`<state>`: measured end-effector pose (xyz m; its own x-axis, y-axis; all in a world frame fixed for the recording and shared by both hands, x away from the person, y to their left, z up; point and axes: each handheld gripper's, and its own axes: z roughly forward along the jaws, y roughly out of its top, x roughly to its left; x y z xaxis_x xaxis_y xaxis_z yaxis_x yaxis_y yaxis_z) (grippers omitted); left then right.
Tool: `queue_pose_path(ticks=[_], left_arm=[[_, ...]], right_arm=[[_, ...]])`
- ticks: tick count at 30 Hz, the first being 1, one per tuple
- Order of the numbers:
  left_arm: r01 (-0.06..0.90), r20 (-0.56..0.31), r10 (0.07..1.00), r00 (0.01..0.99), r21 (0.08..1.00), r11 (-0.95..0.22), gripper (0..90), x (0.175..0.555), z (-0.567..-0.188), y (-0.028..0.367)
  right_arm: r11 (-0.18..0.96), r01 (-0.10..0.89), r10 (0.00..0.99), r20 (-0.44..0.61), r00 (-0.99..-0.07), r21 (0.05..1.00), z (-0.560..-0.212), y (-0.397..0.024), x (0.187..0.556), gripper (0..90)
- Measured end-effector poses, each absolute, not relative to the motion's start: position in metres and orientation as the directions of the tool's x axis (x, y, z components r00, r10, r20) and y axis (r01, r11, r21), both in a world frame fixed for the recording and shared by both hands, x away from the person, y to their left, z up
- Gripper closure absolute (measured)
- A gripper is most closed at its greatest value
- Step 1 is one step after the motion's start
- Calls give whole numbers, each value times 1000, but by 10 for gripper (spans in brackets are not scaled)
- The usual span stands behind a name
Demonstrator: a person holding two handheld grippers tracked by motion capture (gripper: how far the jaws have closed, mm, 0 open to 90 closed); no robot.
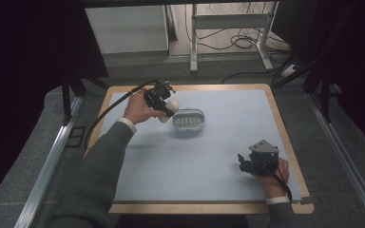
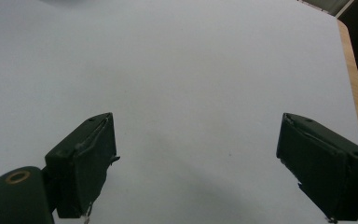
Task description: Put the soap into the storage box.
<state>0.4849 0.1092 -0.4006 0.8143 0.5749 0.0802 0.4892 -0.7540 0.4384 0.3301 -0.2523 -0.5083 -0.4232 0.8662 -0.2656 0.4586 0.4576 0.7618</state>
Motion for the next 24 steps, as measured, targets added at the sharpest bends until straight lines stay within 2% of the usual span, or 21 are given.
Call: queue_pose_path(ticks=[24], left_arm=[[465,89,540,837,404,-788,498,507,-414,83]], right_arm=[[463,466,867,-275,-417,754,-510,-253,331,116]])
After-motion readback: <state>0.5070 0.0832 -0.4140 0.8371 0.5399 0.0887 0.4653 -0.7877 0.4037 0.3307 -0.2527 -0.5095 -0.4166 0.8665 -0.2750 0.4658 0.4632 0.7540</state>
